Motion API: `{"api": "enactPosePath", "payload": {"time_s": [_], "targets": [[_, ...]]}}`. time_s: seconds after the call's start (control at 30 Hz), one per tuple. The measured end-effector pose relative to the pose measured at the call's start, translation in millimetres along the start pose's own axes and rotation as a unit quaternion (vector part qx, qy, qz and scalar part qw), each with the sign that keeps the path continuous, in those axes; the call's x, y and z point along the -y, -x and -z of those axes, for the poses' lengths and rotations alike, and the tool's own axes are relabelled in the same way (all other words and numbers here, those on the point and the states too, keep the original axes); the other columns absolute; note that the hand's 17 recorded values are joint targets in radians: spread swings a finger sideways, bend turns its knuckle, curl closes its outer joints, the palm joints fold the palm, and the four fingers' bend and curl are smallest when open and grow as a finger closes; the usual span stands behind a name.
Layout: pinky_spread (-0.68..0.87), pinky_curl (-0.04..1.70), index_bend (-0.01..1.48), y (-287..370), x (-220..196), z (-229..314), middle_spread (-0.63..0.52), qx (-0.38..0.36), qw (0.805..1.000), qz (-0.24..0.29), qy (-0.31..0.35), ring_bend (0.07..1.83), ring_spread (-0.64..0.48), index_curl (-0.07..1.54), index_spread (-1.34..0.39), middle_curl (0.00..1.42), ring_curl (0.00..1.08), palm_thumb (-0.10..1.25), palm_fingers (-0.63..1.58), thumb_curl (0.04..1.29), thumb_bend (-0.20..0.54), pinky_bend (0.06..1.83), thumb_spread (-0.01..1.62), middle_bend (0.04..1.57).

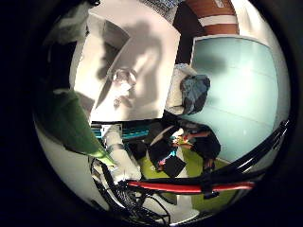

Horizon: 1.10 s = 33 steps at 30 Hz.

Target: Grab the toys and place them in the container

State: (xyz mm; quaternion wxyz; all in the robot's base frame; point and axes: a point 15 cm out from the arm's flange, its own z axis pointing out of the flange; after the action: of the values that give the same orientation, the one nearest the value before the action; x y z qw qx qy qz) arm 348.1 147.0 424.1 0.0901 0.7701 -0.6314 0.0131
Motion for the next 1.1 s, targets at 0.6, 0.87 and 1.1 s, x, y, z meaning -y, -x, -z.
{"api": "enactPosePath", "payload": {"time_s": [0.6,0.87,1.1], "targets": [[-0.26,1.22,0.94,57,-9,23,-0.22,-0.009,0.997,0.07,-0.02,1.25,-0.28,1.04,-0.33,1.01,0.92,1.01,1.02,0.76,-0.015,1.1,0.93,1.2],[-0.26,1.22,0.93,74,-5,31,-0.22,-0.009,0.996,0.087,-0.031,1.25,-0.29,1.04,-0.33,1.02,0.93,1.01,1.02,0.76,-0.015,1.09,0.93,1.19],[-0.27,1.23,0.93,88,-1,31,-0.23,-0.012,0.994,0.101,-0.03,1.25,-0.29,1.04,-0.33,1.03,0.93,1.0,1.02,0.76,-0.016,1.08,0.93,1.18]]}}
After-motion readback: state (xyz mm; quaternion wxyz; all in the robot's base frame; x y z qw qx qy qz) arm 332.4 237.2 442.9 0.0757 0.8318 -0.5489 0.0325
